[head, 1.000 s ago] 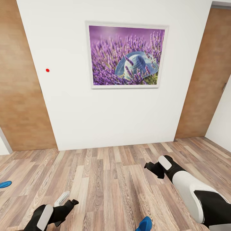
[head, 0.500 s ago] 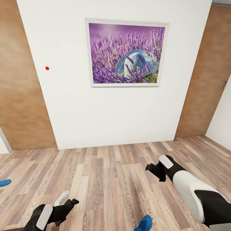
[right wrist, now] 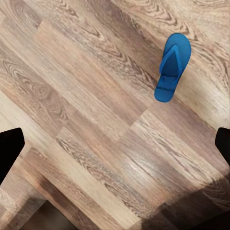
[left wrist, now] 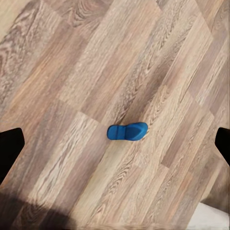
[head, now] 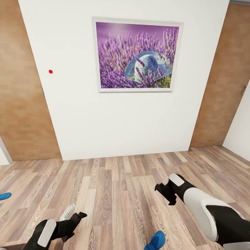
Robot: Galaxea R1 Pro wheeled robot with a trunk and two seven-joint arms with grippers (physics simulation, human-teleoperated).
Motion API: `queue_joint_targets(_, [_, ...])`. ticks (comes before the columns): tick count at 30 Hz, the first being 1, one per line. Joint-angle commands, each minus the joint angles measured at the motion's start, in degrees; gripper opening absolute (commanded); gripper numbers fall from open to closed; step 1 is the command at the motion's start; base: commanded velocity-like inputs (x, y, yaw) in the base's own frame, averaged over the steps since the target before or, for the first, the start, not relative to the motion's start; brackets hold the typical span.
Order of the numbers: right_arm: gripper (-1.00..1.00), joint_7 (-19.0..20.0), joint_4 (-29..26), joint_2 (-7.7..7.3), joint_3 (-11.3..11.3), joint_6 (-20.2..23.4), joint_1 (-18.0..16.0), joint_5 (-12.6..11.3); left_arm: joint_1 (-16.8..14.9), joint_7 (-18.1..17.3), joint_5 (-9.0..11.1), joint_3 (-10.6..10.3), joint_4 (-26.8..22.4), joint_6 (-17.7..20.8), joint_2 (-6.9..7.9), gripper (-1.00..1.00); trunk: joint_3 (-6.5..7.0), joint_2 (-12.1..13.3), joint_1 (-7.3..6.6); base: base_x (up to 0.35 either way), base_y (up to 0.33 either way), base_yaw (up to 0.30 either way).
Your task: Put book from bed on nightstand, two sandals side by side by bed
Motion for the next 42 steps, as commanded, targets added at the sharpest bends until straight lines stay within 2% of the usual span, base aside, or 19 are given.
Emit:
queue_joint_targets(1, [1.00, -0.4, 0.0, 0.14, -0.2, 0.1, 0.0, -0.1, 0.0, 0.2, 0.5, 0.1, -0.1, 0.7, 0.02, 1.00, -0.25, -0.4, 0.22, 0.000, 0.000, 0.000])
queue_joint_targets(16, [1.00, -0.4, 0.3, 0.72, 0.1, -0.5, 0.0, -0.2, 0.0, 0.3, 1.0, -0.1, -0.6, 2.4, 0.34, 1.00, -2.94, -6.5, 3.52, 0.000, 0.000, 0.000])
queue_joint_targets(35, [1.00, -0.2, 0.2, 0.53, -0.5, -1.1, 0.0, 0.2, 0.0, 0.3, 1.0, 0.0, -0.7, 2.5, 0.54, 1.00, -6.36, -14.1, 7.69, 0.000, 0.000, 0.001])
queue_joint_targets(42, [1.00, -0.2, 0.2, 0.34, -0.6, -1.2, 0.0, 0.3, 0.0, 0.3, 1.0, -0.1, -0.7, 2.4, 0.46, 1.00, -7.86, -16.9, 9.23, 0.000, 0.000, 0.130])
